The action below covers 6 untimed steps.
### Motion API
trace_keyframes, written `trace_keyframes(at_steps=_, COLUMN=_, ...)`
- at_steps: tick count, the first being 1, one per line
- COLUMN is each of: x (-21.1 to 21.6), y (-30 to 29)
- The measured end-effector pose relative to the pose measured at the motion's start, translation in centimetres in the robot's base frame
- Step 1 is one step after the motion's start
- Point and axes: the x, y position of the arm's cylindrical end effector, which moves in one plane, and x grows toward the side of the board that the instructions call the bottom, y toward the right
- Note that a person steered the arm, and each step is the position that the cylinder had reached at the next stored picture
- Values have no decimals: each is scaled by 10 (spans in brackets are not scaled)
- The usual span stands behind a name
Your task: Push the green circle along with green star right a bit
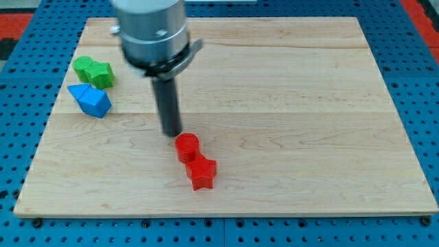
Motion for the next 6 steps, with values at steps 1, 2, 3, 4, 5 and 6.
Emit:
trace_keyframes(at_steps=1, x=2, y=-96)
trace_keyframes(at_steps=2, x=-14, y=-203)
trace_keyframes(at_steps=3, x=-18, y=-205)
trace_keyframes(at_steps=4, x=-95, y=-205)
trace_keyframes(at_steps=5, x=-142, y=-205)
trace_keyframes(at_steps=6, x=-160, y=-193)
